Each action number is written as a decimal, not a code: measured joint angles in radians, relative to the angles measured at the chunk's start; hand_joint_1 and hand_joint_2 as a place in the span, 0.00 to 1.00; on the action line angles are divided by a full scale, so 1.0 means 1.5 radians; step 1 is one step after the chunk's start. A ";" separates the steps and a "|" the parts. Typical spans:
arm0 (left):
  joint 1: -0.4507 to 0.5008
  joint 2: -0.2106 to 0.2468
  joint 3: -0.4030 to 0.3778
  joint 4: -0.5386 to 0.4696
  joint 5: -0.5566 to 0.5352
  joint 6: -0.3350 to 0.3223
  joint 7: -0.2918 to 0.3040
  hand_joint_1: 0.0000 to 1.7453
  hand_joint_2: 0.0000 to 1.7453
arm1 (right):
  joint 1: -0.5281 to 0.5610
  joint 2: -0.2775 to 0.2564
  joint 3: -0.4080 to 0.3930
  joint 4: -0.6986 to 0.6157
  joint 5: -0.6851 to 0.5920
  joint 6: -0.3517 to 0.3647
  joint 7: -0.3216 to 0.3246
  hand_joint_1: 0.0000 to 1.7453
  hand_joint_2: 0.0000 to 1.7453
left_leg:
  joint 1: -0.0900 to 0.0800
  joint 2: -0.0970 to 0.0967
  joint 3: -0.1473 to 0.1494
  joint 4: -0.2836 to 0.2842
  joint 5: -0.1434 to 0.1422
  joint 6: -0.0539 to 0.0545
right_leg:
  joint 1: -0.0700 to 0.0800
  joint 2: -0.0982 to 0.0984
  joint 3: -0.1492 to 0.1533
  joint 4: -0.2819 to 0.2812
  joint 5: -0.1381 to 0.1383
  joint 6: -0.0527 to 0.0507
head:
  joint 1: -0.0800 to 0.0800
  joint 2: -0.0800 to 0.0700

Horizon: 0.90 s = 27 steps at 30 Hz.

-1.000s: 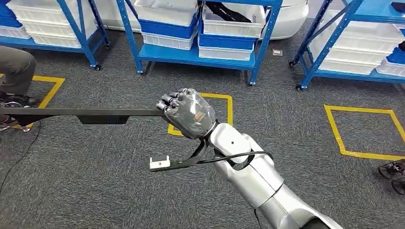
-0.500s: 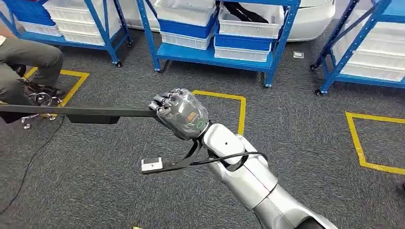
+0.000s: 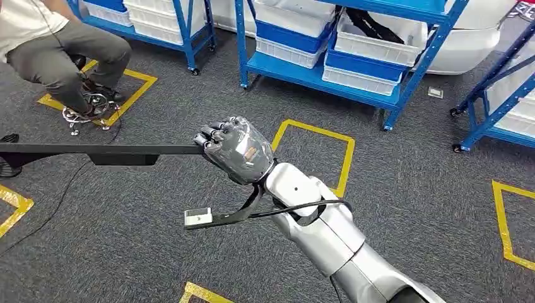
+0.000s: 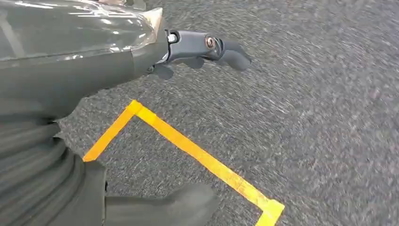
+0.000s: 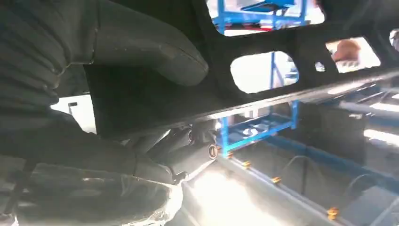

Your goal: Take the parts from the cabinet and place them on the table.

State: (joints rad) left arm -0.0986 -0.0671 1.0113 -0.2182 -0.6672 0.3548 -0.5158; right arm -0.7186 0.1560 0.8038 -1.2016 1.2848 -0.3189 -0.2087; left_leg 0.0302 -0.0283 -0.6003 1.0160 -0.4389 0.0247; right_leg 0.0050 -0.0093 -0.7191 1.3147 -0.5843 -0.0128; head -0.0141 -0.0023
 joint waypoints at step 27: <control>0.002 -0.006 0.004 0.001 -0.010 -0.005 0.004 0.00 1.00 | -0.003 0.007 -0.002 0.004 0.015 0.001 0.013 0.99 1.00 | 0.012 0.031 -0.027 0.020 0.010 -0.021 | -0.012 -0.058 0.101 -0.177 0.049 0.035 | 0.000 0.000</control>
State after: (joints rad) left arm -0.0960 -0.0763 1.0170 -0.2174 -0.6817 0.3468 -0.5097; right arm -0.7226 0.1659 0.8003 -1.1963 1.3077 -0.3178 -0.1892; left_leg 0.0476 0.0186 -0.6406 1.0453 -0.4232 -0.0064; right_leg -0.0132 -0.0955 -0.5670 1.0495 -0.5104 0.0396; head -0.0146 -0.0023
